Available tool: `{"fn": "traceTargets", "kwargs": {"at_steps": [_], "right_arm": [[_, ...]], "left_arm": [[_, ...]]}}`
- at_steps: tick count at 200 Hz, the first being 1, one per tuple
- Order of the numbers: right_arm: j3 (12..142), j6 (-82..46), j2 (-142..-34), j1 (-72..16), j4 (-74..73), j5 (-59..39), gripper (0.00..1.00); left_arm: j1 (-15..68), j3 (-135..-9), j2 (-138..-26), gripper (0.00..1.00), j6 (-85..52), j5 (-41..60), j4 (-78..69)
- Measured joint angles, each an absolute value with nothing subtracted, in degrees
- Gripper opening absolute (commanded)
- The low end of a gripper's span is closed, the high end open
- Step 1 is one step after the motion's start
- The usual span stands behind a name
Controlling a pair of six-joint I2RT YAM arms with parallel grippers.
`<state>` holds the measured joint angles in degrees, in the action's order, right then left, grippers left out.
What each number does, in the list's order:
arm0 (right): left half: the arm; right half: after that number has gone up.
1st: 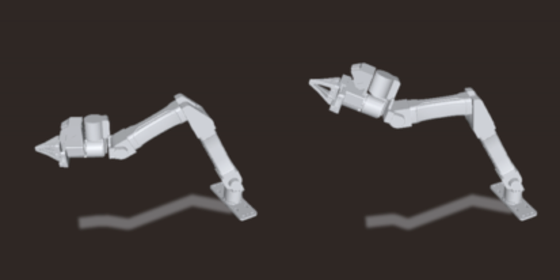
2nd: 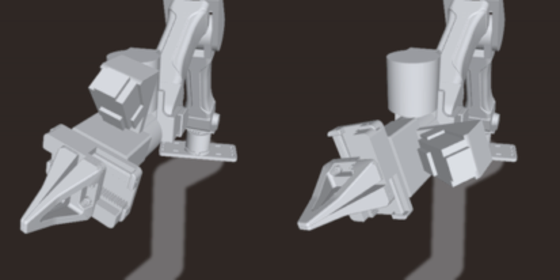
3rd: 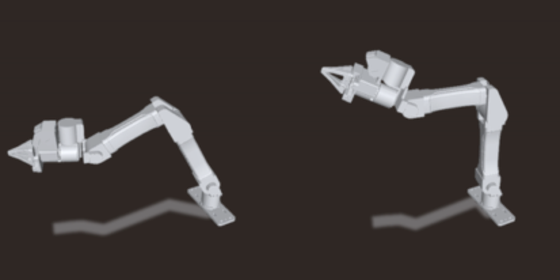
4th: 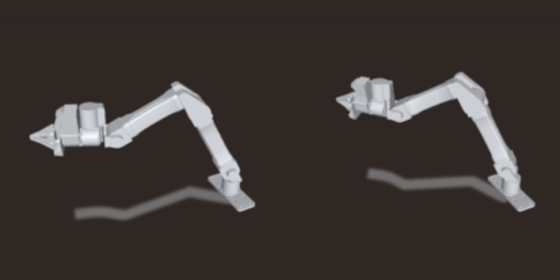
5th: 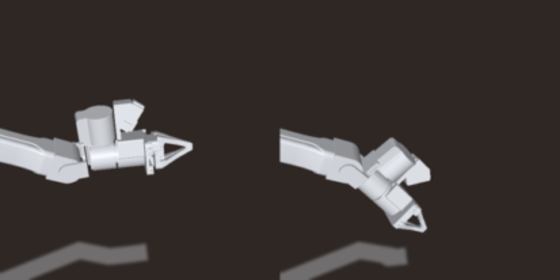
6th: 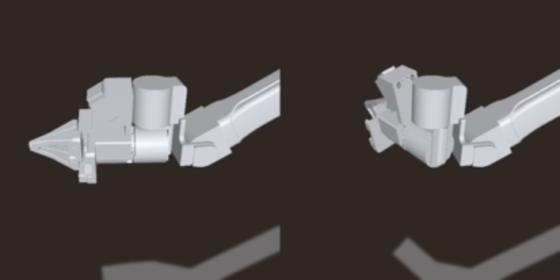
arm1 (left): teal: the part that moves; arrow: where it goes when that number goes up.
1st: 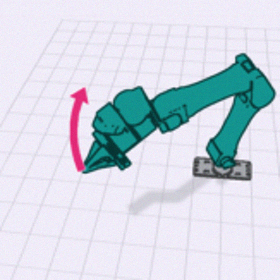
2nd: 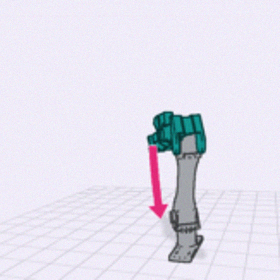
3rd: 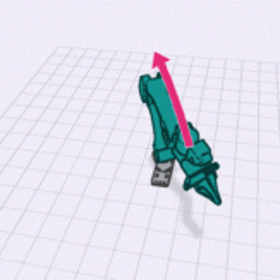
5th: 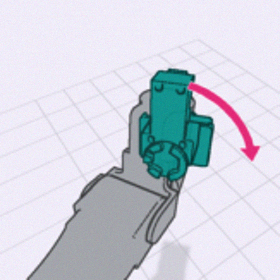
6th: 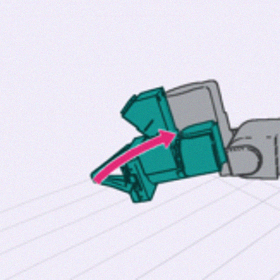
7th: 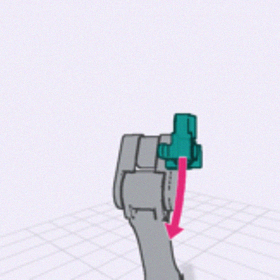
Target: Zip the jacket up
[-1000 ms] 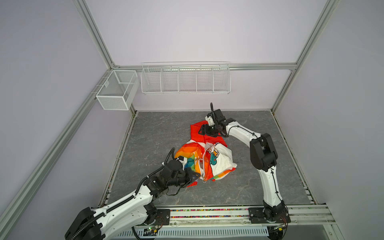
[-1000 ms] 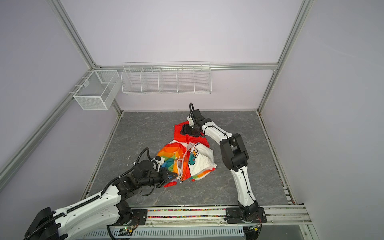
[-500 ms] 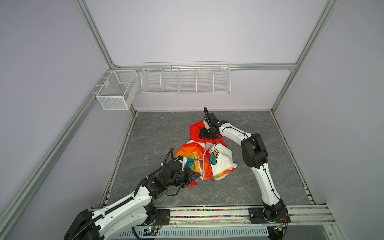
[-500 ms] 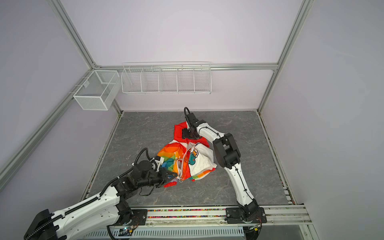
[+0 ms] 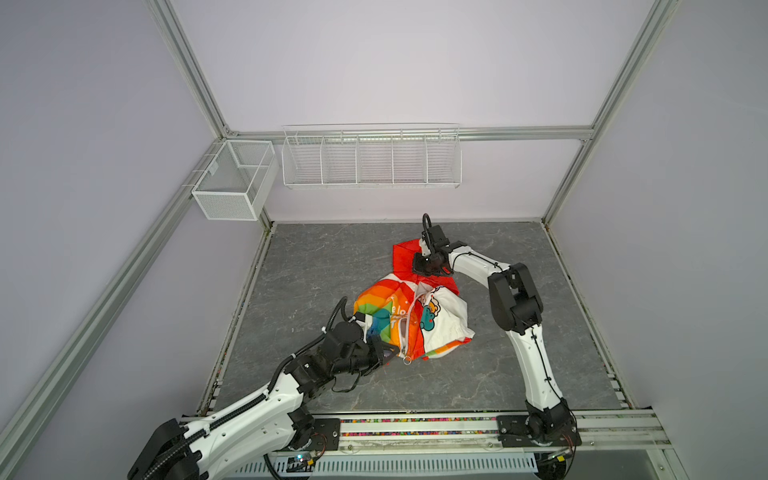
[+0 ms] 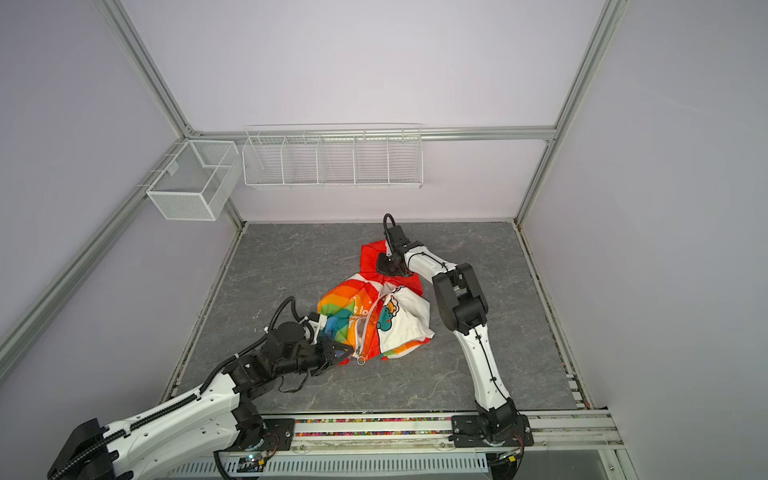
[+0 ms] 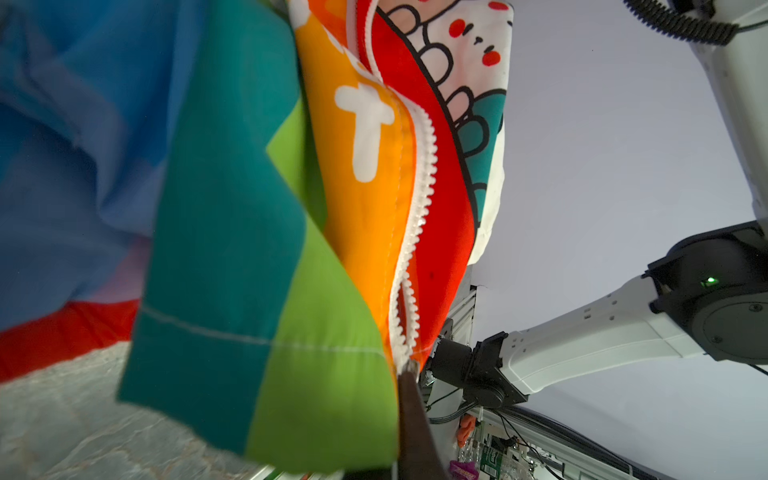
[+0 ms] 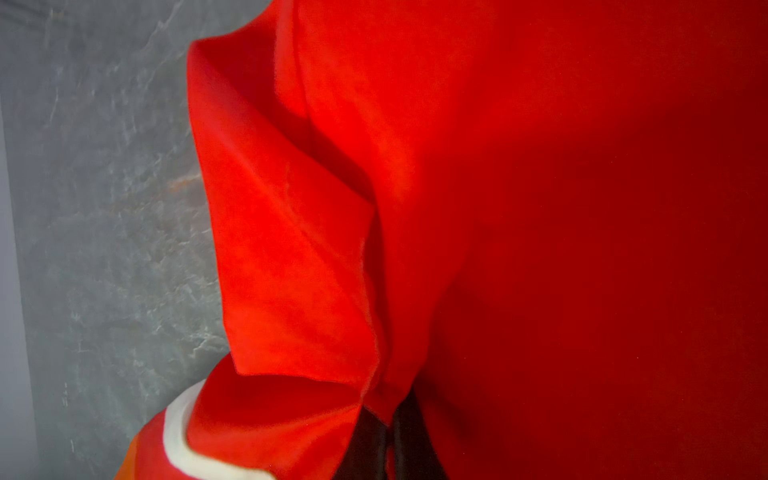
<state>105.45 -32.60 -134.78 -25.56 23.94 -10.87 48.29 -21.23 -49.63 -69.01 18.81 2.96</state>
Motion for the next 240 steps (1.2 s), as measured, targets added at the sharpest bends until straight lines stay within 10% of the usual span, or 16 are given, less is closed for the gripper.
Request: {"fn": "traceTargets", "kwargs": {"at_steps": [87,148,240], "right_arm": [[102.0,-30.46,-125.89,-11.35,23.68,-12.32,0.07],[101.56,-26.26,-125.08,-8.78,27.68,-12.93,0.65],[81.21,-24.99,-98.26,-14.2,27.24,-10.61,0.63]], "left_arm": [[46.02,-33.52,-71.99,0.0,-59.11,21.17,0.3],[43.22,-41.1,-87.24,0.0,-54.74,30.26,-2.22],[43.11,-40.53,-86.37,0.0,-53.28,31.59,-2.24]]}}
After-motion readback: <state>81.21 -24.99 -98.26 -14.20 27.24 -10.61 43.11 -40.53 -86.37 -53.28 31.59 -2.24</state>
